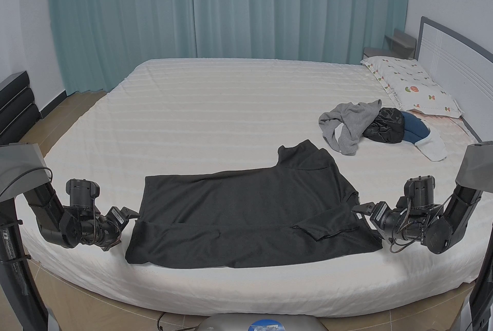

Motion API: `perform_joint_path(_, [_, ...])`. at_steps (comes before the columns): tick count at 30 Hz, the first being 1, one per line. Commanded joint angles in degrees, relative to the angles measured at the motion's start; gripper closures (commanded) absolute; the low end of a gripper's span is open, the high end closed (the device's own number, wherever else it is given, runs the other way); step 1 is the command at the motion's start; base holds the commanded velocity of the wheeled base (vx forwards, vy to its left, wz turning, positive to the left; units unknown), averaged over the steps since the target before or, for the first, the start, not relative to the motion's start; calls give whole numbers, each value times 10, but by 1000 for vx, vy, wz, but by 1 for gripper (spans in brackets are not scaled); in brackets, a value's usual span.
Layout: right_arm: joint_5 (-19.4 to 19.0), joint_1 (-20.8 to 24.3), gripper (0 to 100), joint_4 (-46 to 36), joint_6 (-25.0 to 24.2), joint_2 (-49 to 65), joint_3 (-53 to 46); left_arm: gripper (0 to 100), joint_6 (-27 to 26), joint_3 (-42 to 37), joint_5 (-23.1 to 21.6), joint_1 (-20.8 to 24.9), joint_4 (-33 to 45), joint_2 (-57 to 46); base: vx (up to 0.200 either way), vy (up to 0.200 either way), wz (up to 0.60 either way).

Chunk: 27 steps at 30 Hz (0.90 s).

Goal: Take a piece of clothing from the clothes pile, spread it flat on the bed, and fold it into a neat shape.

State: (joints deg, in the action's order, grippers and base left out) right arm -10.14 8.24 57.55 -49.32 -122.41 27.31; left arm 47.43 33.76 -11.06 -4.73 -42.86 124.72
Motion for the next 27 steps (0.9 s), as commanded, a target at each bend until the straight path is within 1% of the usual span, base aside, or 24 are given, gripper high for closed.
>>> perform_joint_path(1, [-1,12,0,0,-17,12,23,0,0,0,1,0,0,1,0,0,0])
perform_joint_path(12, [1,24,0,0,-20,-80,78,0,0,0,1,0,0,1,0,0,0])
perform_joint_path(27, [5,20,0,-1,-19,-87,88,0,-1,0,1,0,0,1,0,0,0])
